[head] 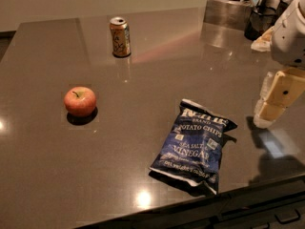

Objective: Move blue chip bag near orange can

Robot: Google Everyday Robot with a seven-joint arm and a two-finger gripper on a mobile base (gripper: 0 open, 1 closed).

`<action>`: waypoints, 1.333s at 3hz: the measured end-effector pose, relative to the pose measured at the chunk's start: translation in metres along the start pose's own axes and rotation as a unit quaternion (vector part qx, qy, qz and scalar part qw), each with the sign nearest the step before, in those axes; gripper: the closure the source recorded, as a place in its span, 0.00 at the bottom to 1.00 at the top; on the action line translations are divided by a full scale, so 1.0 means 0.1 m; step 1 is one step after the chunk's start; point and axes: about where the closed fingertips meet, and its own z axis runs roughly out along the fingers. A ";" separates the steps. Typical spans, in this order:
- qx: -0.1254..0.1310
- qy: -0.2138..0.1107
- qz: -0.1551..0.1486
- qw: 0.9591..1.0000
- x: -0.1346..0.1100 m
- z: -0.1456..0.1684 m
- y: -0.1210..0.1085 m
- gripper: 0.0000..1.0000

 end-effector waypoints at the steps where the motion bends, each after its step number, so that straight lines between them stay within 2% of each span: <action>1: 0.000 0.000 0.000 1.000 0.00 0.00 0.00 0.00; 3: -0.026 -0.009 -0.044 0.999 -0.06 0.19 0.08 0.00; 4: -0.055 -0.022 -0.086 0.995 -0.15 0.38 0.16 0.00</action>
Offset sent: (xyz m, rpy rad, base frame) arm 0.0003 0.0034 -0.0126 0.0064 0.0299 0.0600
